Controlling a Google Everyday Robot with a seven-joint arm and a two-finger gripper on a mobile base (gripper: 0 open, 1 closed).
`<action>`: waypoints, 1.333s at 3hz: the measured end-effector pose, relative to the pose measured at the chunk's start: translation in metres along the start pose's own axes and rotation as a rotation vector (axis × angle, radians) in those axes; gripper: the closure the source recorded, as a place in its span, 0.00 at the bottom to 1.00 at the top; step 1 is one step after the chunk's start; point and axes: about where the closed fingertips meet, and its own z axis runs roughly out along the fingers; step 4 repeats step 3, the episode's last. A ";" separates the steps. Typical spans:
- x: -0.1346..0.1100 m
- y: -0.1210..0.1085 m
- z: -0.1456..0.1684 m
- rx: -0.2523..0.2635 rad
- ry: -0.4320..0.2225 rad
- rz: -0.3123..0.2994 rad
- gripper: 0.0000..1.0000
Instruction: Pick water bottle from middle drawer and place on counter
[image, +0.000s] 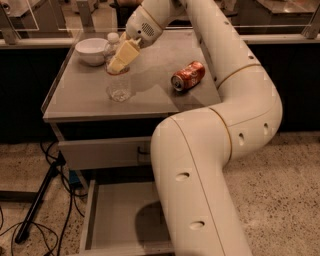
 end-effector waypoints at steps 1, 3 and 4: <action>0.000 0.000 0.000 0.000 0.000 0.000 0.03; 0.000 0.000 0.000 0.000 0.000 0.000 0.00; 0.000 0.000 0.000 0.000 0.000 0.000 0.00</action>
Offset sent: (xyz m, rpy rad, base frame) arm 0.0000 0.0000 0.0000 0.0000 0.0000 0.0000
